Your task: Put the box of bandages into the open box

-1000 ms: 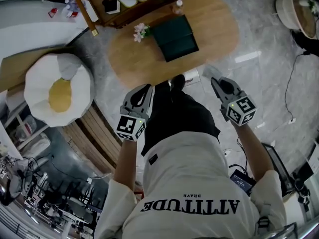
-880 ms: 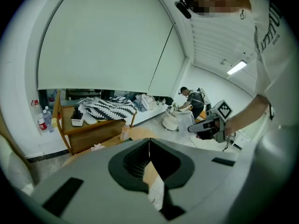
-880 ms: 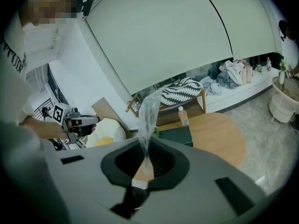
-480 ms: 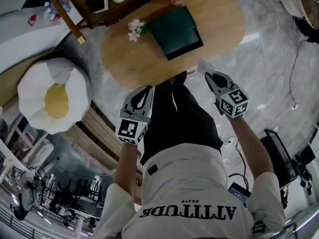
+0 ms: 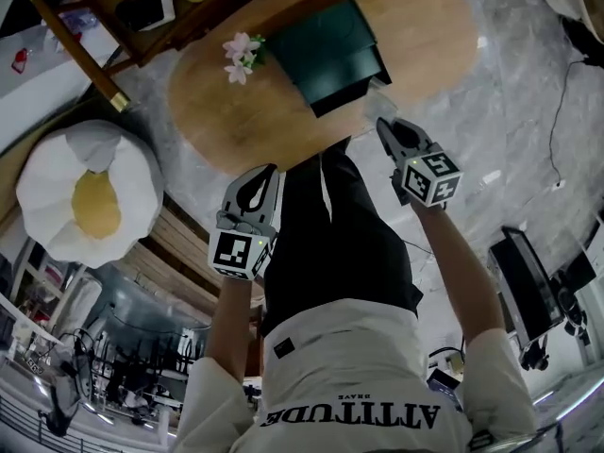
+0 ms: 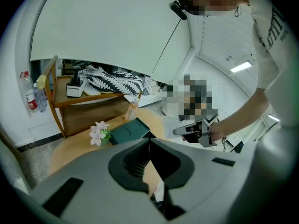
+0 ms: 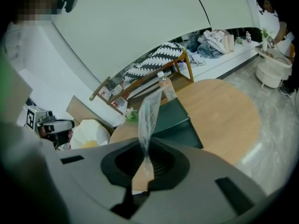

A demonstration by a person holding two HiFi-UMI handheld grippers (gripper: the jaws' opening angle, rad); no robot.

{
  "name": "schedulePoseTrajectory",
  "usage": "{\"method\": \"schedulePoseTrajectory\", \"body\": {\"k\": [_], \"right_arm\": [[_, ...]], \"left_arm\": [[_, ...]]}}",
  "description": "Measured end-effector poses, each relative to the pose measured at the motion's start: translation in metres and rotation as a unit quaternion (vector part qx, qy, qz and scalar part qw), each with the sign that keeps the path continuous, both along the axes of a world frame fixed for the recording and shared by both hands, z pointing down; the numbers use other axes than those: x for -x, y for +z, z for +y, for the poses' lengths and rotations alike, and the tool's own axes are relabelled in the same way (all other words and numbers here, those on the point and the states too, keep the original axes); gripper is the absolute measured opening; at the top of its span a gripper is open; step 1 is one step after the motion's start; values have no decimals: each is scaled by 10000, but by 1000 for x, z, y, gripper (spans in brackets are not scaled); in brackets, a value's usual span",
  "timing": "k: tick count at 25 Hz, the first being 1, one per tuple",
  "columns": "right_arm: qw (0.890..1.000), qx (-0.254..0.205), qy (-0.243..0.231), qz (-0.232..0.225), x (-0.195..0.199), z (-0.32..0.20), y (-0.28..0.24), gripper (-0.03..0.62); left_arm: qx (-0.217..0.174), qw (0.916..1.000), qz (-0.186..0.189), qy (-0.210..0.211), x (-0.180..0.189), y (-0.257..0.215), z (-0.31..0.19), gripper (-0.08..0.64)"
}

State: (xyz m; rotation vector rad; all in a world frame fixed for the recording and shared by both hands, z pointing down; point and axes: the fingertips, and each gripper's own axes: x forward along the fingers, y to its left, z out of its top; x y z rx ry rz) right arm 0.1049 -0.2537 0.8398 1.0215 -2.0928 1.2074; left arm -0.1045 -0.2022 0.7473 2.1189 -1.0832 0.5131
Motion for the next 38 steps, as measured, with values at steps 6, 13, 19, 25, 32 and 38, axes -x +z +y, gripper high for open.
{"method": "schedulePoseTrajectory", "body": {"k": [6,13,19,25,32,38], "right_arm": [[9952,641,735,-115,4,-4,58,37],[9858,1161,1209,-129,9,-4,113,37],[9703,1625,1774,-270,10,-2,146,37],[9628,1922,1889,-186,17,-7,166,37],[9608,2130,1774,5,29,-17,183,37],[9638,2049,1706,65,37,-29,188,88]], "left_arm": [[141,9999,83,-40,-4,43,-15,21],[299,9994,176,12,-10,77,-19,21],[432,9989,191,-15,-6,97,-21,21],[524,9983,218,-115,1,104,-21,21],[538,9982,236,-143,8,106,-24,21],[567,9980,218,-187,17,109,-22,21]]}}
